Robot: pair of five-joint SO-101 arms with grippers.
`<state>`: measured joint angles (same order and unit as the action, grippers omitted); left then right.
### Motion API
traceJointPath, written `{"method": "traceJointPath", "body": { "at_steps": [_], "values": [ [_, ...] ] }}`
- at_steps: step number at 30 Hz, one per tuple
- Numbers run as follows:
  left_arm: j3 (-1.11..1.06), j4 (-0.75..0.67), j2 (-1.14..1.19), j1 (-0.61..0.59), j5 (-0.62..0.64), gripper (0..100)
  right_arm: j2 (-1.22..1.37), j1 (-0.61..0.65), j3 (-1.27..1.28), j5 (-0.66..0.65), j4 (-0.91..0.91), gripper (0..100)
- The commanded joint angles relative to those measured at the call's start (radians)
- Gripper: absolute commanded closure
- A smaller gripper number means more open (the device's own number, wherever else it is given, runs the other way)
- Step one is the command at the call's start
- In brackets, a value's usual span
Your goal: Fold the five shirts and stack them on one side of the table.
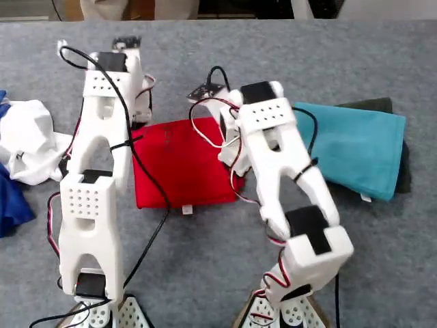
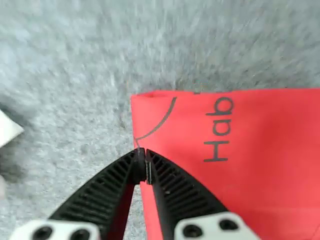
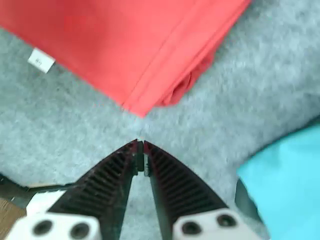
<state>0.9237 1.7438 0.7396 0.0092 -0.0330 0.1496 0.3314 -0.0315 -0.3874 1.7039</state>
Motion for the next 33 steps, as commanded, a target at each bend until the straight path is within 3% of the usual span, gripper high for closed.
{"method": "traceJointPath", "body": {
  "at_steps": [1, 10, 13, 20, 22, 25, 28, 33],
  "values": [
    [-0.018, 0.018, -0.105, -0.028, -0.044, 98, -0.124, -0.013, 0.013, 0.017, 0.061, 99.6],
    [-0.483, 0.008, -0.509, -0.054, -0.143, 98, -0.367, 0.010, 0.412, 0.009, 0.066, 99.6],
    [-0.692, -0.064, -0.653, -0.058, -0.143, 98, -0.449, 0.030, 0.499, 0.034, 0.009, 99.6],
    [-1.128, -0.186, -0.983, -0.058, -0.169, 98, -0.527, 0.033, 0.521, 0.453, -0.252, 98.1],
    [-1.203, -0.209, -1.070, -0.080, -0.170, 98, -0.504, 0.050, 0.524, 0.575, -0.311, 88.6],
    [-1.290, -0.227, -1.178, -0.124, -0.166, 98, -0.423, 0.111, 0.518, 0.783, -0.370, 63.9],
    [-1.359, -0.229, -1.257, -0.150, -0.170, 98, -0.325, 0.196, 0.506, 0.867, -0.440, 45.7],
    [-1.410, -0.229, -1.337, -0.172, -0.172, 98, -0.120, 0.249, 0.414, 0.928, -0.539, 47.2]
  ]
}}
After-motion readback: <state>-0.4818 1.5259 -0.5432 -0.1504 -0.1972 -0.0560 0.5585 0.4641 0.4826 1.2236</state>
